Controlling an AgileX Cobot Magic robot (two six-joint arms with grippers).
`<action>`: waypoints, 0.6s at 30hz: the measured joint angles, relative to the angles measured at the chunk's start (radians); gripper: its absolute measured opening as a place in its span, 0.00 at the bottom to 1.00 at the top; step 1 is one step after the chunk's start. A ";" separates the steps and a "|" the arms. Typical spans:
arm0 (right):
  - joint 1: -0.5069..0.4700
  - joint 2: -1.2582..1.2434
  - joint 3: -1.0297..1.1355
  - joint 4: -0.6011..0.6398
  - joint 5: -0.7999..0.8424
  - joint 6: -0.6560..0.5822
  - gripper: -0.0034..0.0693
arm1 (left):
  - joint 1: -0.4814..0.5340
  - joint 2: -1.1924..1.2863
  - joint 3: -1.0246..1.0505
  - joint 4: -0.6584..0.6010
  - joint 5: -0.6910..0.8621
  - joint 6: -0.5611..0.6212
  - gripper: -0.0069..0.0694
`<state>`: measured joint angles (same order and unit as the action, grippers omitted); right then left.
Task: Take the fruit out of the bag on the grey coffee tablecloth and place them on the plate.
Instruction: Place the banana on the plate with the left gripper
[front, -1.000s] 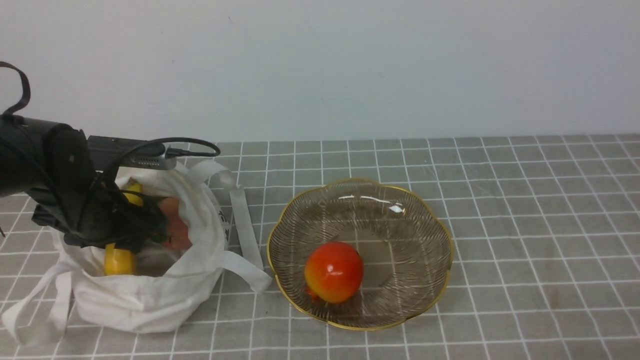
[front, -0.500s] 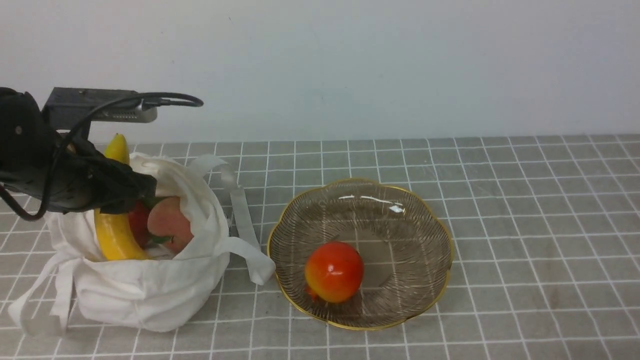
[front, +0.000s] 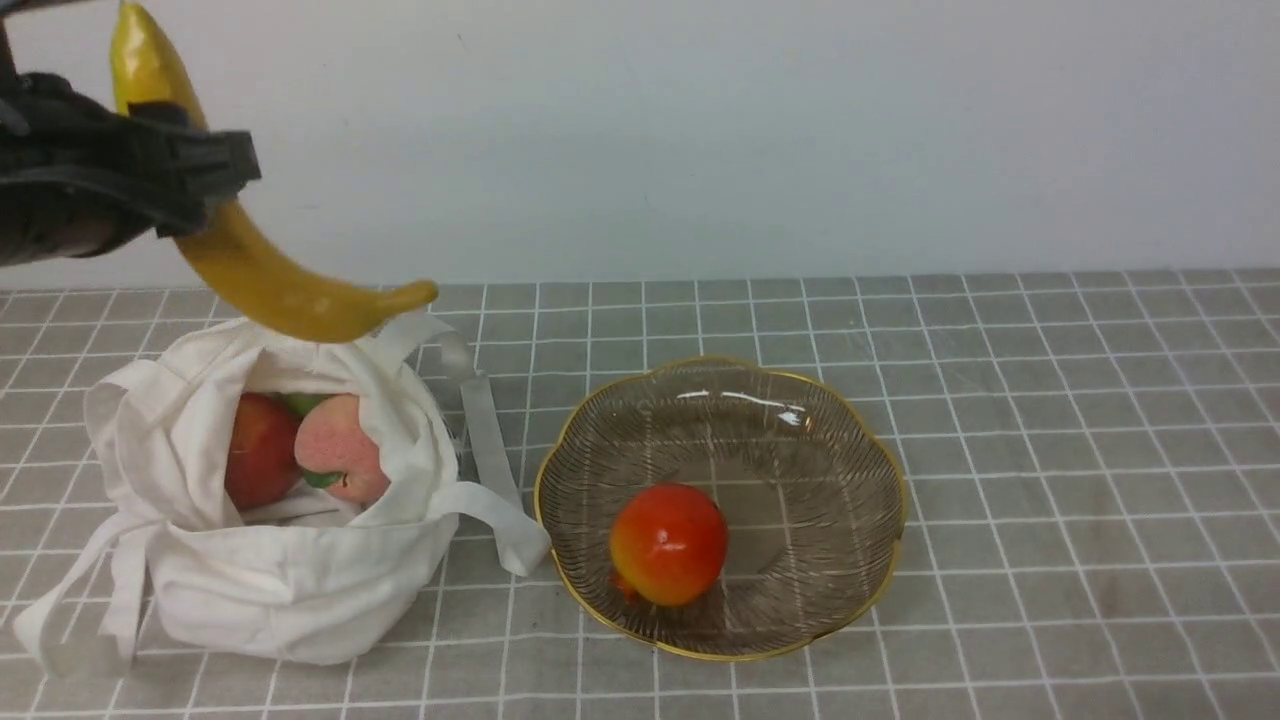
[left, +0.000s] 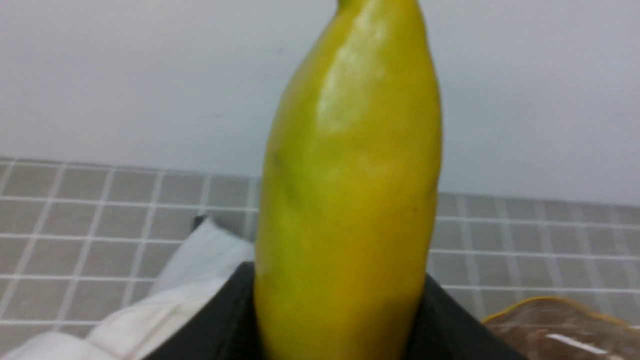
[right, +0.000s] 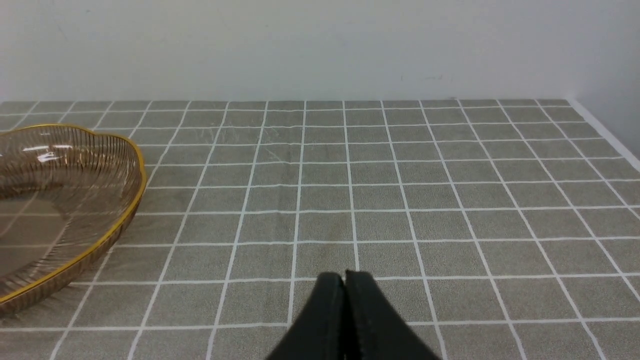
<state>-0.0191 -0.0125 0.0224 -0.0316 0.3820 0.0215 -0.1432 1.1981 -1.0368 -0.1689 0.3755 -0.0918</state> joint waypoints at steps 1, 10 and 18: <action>0.000 0.000 0.000 0.000 0.000 0.000 0.02 | -0.036 -0.005 0.000 -0.028 0.000 0.010 0.48; 0.000 0.000 0.000 0.000 0.000 0.000 0.02 | -0.387 0.150 0.000 -0.123 -0.045 0.078 0.48; 0.000 0.000 0.000 0.000 0.000 0.000 0.02 | -0.511 0.381 -0.003 -0.208 -0.103 0.078 0.48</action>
<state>-0.0191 -0.0125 0.0224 -0.0316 0.3820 0.0215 -0.6545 1.5790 -1.0401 -0.3768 0.2728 -0.0142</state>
